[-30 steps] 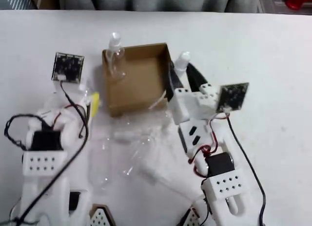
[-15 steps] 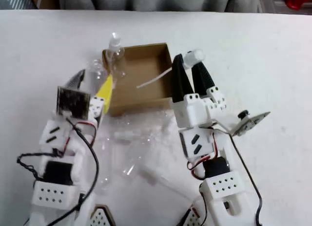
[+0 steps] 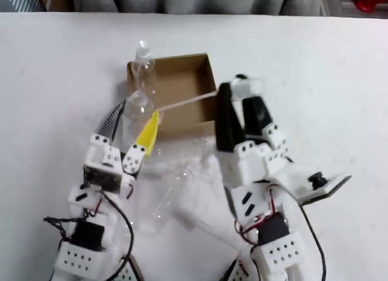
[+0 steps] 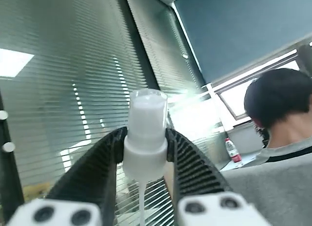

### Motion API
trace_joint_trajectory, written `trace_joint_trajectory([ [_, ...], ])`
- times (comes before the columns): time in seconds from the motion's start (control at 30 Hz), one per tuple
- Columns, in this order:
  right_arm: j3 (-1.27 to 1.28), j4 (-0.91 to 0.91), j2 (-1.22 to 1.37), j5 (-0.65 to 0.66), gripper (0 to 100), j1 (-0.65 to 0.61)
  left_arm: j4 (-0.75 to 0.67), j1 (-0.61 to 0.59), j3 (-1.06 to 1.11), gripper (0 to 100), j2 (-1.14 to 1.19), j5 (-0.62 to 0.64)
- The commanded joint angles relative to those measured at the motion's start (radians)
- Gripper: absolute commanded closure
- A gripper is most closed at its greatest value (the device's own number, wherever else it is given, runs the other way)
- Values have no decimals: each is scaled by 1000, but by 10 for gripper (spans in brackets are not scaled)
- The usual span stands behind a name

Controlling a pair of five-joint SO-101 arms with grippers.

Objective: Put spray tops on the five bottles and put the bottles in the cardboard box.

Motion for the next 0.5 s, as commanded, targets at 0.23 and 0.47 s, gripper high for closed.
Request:
trace_joint_trajectory([
  [0.23, -29, 139, -130, 212, 983, -242, 133, 15, -8, 980, -91, 3],
  [0.47, -253, 163, 67, 250, 983, -248, 152, 7, -8, 980, -91, 3],
])
